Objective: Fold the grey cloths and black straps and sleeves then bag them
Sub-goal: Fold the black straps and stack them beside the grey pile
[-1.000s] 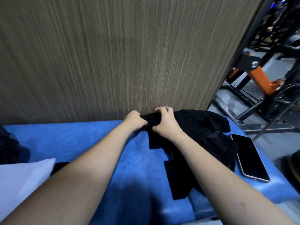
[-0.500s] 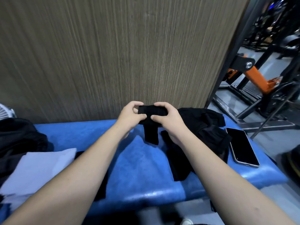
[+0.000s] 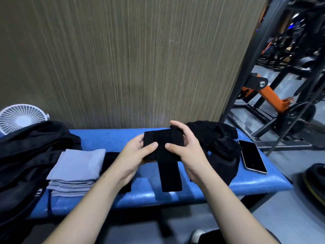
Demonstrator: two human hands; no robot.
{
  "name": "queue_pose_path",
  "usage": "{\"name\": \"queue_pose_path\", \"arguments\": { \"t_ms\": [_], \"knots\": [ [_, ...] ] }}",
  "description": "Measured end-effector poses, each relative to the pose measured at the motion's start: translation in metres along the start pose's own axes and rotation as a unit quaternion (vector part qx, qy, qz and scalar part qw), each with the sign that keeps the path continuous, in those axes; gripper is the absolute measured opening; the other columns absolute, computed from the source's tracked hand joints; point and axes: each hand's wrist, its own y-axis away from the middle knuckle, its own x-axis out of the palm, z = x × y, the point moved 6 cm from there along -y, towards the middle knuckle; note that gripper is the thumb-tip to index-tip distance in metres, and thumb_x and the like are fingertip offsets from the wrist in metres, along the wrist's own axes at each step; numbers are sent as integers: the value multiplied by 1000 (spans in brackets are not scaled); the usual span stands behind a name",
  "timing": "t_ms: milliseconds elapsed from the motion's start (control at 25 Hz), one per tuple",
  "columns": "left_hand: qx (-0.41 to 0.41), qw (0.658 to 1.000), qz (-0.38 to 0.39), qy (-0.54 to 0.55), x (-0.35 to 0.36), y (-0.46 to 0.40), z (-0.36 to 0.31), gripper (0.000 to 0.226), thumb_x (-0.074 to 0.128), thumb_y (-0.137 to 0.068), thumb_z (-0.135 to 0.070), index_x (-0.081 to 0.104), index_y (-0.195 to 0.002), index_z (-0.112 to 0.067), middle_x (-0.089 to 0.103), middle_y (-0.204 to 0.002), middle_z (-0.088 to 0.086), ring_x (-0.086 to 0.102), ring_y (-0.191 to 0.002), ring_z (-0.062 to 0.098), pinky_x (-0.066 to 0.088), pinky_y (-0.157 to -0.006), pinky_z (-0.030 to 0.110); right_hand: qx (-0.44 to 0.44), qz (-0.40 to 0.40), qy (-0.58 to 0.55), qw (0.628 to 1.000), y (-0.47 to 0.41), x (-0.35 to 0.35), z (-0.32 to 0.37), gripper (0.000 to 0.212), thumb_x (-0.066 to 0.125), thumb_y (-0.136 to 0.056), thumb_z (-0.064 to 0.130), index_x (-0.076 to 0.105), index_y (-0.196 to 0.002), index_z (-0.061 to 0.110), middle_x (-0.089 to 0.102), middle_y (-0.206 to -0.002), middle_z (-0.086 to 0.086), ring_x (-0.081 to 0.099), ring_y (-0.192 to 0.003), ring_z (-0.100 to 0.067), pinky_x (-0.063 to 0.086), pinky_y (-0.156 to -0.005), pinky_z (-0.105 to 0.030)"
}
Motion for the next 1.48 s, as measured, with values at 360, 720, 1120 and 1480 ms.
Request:
{"name": "queue_pose_path", "arguments": {
  "t_ms": [360, 720, 1120, 1480],
  "knots": [
    [6, 996, -63, 60, -36, 14, 3, 27, 55, -100, -9, 56, -126, -8, 70, -122, 12, 69, -111, 28, 60, -83, 44, 118, 72, -5, 990, 2, 24, -36, 35, 66, -94, 8, 60, -128, 12, 75, -112, -14, 72, -100, -28, 56, -85, -37],
    [-57, 993, -20, 102, -46, 24, 3, 41, 47, -98, -49, 67, -92, -14, 66, -109, 17, 62, -101, 36, 49, -90, 58, 129, 60, 3, 990, -2, 26, -53, 27, 67, -92, 7, 69, -117, 17, 65, -97, -28, 66, -87, -29, 52, -80, -32],
    [-183, 965, 96, 163, -28, 35, 21, 72, 27, -90, -72, 69, -125, -26, 64, -134, 8, 65, -114, 35, 53, -87, 41, 46, 135, 59, 988, 0, 37, -39, 43, 66, -91, -5, 64, -129, 16, 68, -116, -22, 65, -98, -18, 56, -90, -31],
    [-116, 984, 70, 119, -33, 26, 22, 59, 46, -93, -62, 71, -123, -18, 64, -133, 9, 56, -117, 18, 36, -94, 32, 12, 121, 225, 967, -2, 23, -39, 65, 81, -83, 24, 49, -134, 48, 55, -111, 4, 57, -86, -20, 52, -83, -43]
  ]
}}
